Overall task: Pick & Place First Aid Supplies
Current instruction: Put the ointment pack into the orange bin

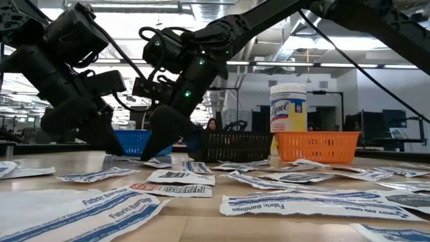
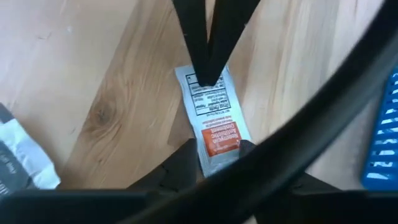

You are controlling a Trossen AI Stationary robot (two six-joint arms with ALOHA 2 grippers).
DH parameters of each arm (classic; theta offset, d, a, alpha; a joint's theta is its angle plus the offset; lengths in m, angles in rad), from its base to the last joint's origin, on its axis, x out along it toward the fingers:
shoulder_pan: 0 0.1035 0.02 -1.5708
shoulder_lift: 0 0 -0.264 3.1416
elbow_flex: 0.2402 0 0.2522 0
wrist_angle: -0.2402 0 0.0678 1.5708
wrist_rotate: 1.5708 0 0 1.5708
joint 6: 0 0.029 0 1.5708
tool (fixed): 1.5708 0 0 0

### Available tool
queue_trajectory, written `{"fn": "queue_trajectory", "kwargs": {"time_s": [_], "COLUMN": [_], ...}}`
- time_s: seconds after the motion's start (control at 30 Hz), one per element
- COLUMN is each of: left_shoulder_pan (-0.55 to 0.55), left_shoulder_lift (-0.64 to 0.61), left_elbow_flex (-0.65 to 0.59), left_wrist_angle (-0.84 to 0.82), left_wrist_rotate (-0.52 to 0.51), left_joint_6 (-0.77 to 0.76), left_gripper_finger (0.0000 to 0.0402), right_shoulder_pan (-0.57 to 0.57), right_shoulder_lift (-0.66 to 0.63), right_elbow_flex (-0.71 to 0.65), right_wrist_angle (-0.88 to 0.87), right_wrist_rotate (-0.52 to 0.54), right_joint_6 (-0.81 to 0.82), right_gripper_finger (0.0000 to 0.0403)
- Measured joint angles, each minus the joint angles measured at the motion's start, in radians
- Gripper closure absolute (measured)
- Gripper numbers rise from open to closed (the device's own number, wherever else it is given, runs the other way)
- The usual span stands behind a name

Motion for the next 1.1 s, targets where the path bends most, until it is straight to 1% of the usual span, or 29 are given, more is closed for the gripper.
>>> {"fn": "queue_trajectory", "kwargs": {"time_s": [0.2, 0.27, 0.4, 0.53, 0.73, 0.87, 1.1], "left_shoulder_pan": [0.000, 0.000, 0.000, 0.000, 0.000, 0.001, 0.001], "left_shoulder_lift": [0.000, 0.000, 0.000, 0.000, -0.001, -0.001, -0.001], "left_elbow_flex": [0.001, 0.001, 0.001, 0.001, 0.001, 0.001, 0.001], "left_wrist_angle": [0.006, 0.006, 0.006, 0.006, 0.011, 0.016, 0.021], "left_wrist_rotate": [0.000, 0.000, 0.000, 0.000, -0.007, -0.012, -0.013], "left_joint_6": [0.000, 0.000, 0.000, 0.000, 0.000, 0.000, 0.000], "left_gripper_finger": [0.0394, 0.0394, 0.0394, 0.0394, 0.0394, 0.0394, 0.0394], "right_shoulder_pan": [0.001, 0.001, 0.001, 0.002, 0.001, 0.006, 0.021], "right_shoulder_lift": [-0.001, -0.001, -0.001, -0.009, -0.047, -0.054, -0.068], "right_elbow_flex": [0.000, -0.001, -0.001, -0.002, -0.006, -0.006, -0.006], "right_wrist_angle": [-0.016, -0.018, -0.019, -0.046, -0.164, -0.199, -0.218], "right_wrist_rotate": [-0.004, -0.003, -0.002, 0.004, 0.014, 0.012, 0.015], "right_joint_6": [0.001, 0.001, 0.002, 0.025, 0.086, 0.101, 0.101], "right_gripper_finger": [0.0377, 0.0395, 0.0394, 0.0401, 0.0401, 0.0402, 0.0402]}}
